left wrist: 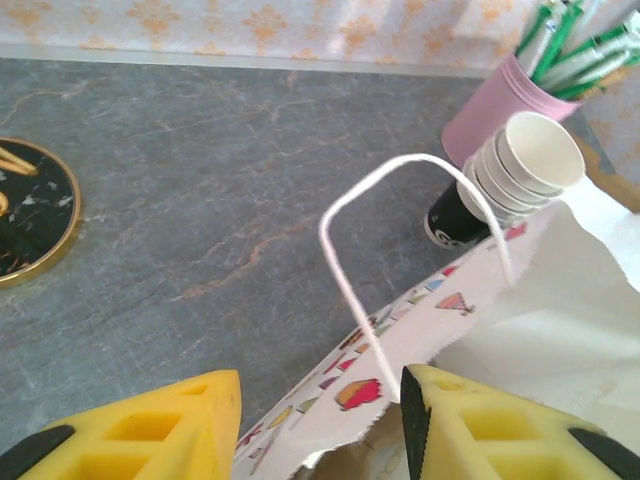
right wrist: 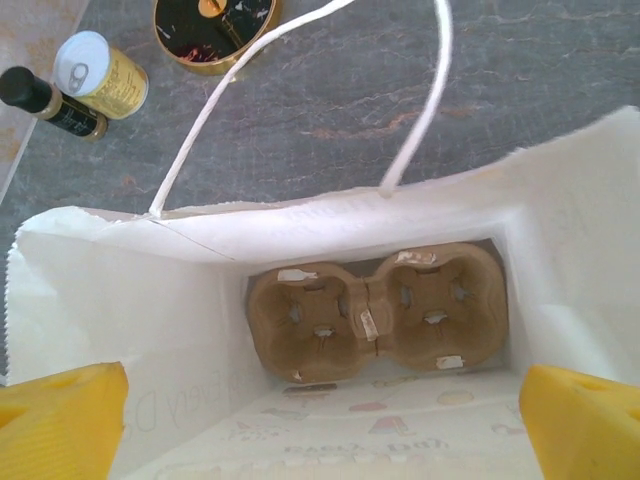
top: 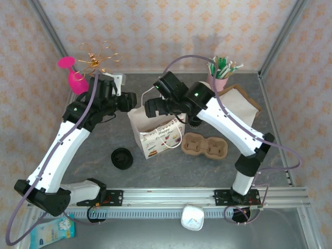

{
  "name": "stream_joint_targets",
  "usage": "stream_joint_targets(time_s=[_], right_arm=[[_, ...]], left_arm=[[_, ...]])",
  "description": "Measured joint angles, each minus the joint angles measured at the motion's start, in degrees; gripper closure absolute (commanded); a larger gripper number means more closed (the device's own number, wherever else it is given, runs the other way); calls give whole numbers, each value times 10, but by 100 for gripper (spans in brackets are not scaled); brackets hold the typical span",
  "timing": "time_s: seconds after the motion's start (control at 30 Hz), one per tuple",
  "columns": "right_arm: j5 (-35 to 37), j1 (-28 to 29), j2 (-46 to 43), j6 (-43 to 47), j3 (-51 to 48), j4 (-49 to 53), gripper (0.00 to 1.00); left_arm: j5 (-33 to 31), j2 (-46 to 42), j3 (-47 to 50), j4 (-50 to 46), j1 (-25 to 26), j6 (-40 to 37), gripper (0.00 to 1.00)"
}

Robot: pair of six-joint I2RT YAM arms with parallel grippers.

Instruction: Pack the takeout coffee

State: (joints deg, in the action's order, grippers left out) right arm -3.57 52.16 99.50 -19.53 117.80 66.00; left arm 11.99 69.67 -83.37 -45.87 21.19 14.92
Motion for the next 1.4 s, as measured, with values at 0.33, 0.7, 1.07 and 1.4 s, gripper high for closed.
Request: stream_joint_targets(time_s=[0.33,0.7,1.07,1.4], right_arm=[[13,-5,-86,-37,-61,15,0],[19,-5,-86,-41,-78,22,0],[26,-10,-86,-41,-81,23,0],[28,-15,-86,-40,-85,23,0]], left_arm=[[-34,93,-63,-24,73,-68,35],[-49,150,-75,-45,73,-119,35],[-49,159,-75,-45,73,-122,66],[-55,155,-71,-45,71,-78,93]])
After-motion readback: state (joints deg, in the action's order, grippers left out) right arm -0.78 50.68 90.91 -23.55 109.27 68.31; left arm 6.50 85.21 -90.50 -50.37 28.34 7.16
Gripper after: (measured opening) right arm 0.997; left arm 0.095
